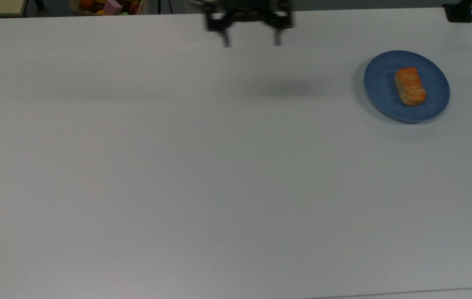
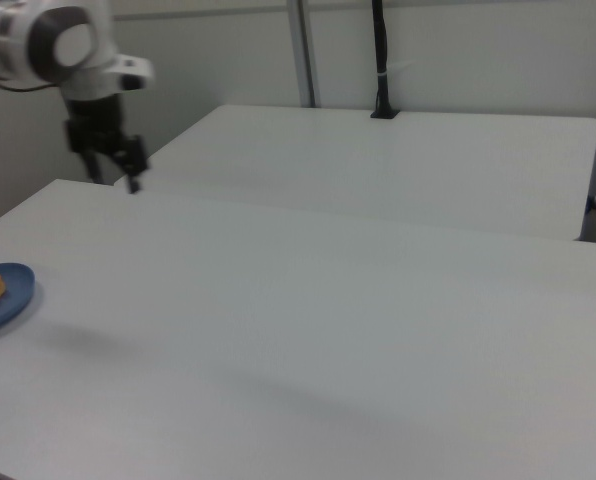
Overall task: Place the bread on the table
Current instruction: 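Move the open gripper over the orange bread roll on the blue plate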
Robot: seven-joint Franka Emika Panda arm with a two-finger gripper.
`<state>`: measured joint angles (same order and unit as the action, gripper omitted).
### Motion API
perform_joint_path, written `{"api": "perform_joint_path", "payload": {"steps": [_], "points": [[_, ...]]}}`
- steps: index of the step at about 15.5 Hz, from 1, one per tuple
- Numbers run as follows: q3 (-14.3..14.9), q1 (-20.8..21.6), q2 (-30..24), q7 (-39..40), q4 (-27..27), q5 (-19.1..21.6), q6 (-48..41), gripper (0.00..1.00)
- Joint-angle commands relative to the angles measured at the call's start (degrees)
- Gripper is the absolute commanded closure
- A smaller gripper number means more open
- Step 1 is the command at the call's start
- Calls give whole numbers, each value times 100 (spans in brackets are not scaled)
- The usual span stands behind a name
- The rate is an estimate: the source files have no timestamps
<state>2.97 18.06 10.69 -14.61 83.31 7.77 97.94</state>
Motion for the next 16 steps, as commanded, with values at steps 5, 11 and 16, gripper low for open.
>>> {"api": "perform_joint_path", "payload": {"steps": [5,11,16], "points": [[107,2016,1223,-1869,-569,-64,1596,0],[107,2808,1760,-2230,-605,-65,2071,0],[107,3168,2270,-2292,-605,-73,2641,0]]}}
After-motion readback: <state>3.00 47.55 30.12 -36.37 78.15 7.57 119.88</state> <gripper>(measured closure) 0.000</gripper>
